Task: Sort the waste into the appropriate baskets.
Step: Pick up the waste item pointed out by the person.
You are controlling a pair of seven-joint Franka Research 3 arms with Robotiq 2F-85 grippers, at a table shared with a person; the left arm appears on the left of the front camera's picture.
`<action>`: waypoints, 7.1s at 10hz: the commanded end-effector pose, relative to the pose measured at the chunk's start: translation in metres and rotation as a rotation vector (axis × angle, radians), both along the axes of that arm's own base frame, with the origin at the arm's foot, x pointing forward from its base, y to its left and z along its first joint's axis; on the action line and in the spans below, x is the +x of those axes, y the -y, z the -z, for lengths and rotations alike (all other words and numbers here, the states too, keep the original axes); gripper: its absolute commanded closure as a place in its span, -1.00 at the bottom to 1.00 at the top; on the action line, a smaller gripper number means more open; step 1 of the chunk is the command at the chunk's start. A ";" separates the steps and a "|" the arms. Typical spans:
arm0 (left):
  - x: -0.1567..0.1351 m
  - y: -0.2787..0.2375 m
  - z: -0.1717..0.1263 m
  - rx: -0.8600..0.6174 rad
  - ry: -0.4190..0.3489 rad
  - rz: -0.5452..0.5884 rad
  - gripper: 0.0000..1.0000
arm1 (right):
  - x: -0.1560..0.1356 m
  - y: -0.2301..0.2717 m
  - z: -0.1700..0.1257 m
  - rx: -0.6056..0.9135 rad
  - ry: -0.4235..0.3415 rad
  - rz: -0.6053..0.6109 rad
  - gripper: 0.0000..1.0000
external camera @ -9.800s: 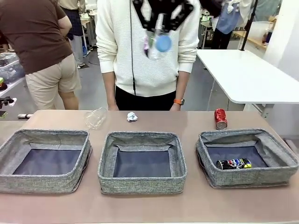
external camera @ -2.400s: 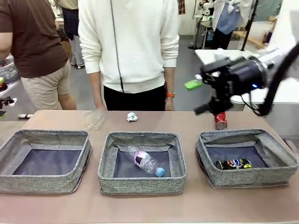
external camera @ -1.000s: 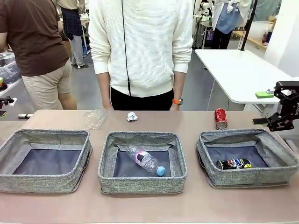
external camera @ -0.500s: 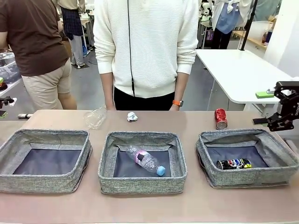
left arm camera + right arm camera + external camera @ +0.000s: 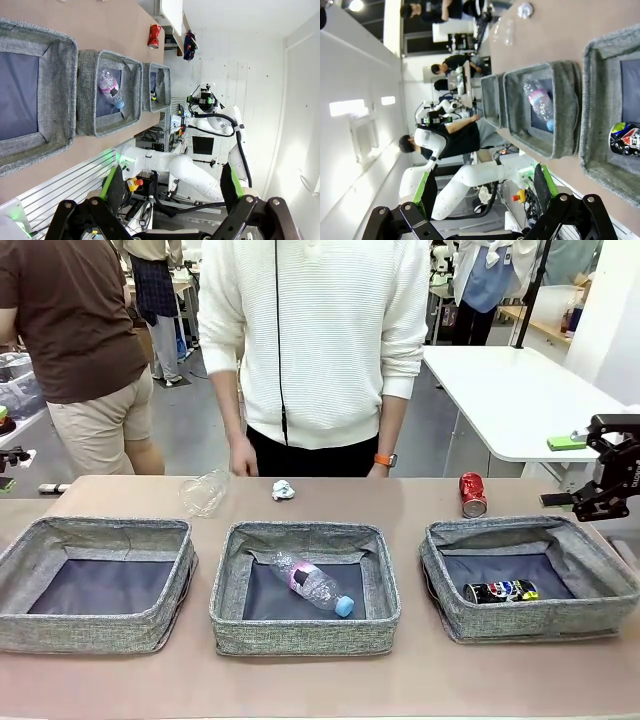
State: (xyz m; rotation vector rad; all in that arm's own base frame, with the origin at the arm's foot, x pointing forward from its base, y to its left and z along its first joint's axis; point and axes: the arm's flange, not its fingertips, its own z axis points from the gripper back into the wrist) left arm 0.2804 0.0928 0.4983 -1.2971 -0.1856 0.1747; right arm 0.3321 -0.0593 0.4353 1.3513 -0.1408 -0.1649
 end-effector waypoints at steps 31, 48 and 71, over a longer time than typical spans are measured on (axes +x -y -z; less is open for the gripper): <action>0.239 0.150 -0.024 1.216 0.324 0.058 -1.00 | -0.001 0.000 -0.004 0.011 0.006 0.002 -1.00; 0.356 0.255 0.138 1.266 0.189 0.418 -1.00 | -0.001 0.000 -0.004 0.011 0.006 0.002 -1.00; 0.345 0.259 0.153 1.376 0.078 0.363 1.00 | -0.001 0.000 -0.004 0.011 0.006 0.002 -1.00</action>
